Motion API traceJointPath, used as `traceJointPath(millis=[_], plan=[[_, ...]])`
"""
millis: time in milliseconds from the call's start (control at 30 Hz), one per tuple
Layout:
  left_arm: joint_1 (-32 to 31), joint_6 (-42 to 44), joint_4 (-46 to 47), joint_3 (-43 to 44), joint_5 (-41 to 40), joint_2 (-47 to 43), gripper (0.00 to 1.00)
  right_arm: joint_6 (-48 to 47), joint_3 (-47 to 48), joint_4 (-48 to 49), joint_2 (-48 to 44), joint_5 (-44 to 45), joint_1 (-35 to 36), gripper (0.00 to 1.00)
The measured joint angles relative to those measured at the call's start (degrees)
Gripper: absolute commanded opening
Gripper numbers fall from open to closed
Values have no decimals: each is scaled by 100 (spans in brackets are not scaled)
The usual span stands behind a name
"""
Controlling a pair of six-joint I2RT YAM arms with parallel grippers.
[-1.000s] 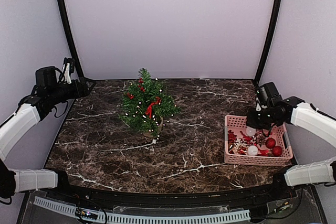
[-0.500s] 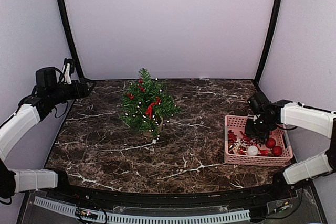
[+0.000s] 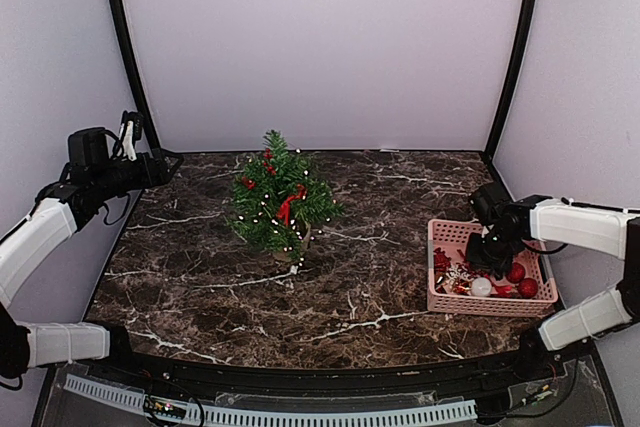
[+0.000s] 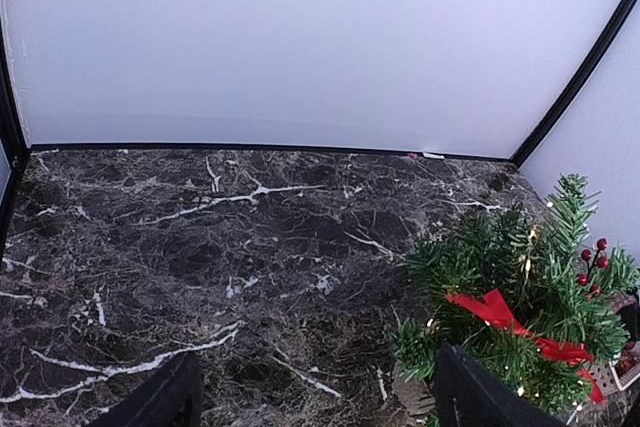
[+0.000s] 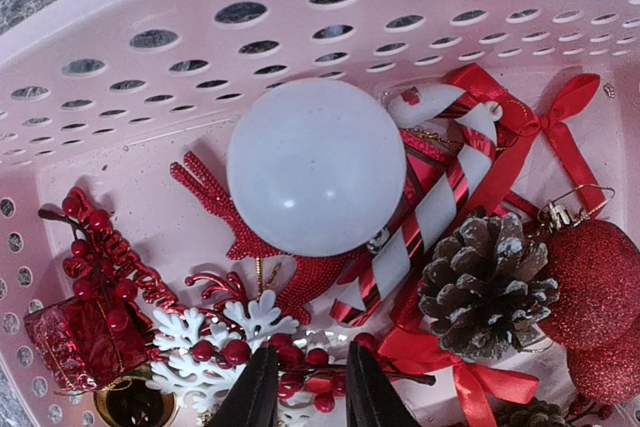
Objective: Decorate the small christmas tree
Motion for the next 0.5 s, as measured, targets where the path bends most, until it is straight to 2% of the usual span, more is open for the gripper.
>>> traceJointPath(millis=[200,333,500], plan=[[0,0,0,0,15,0,82,9,-17,181,131,0,0,23],[0,0,0,0,15,0,82,28,-122,315,199,-2,-7,16],[0,0,0,0,15,0,82,59,-258,483,240,-26,-28,16]])
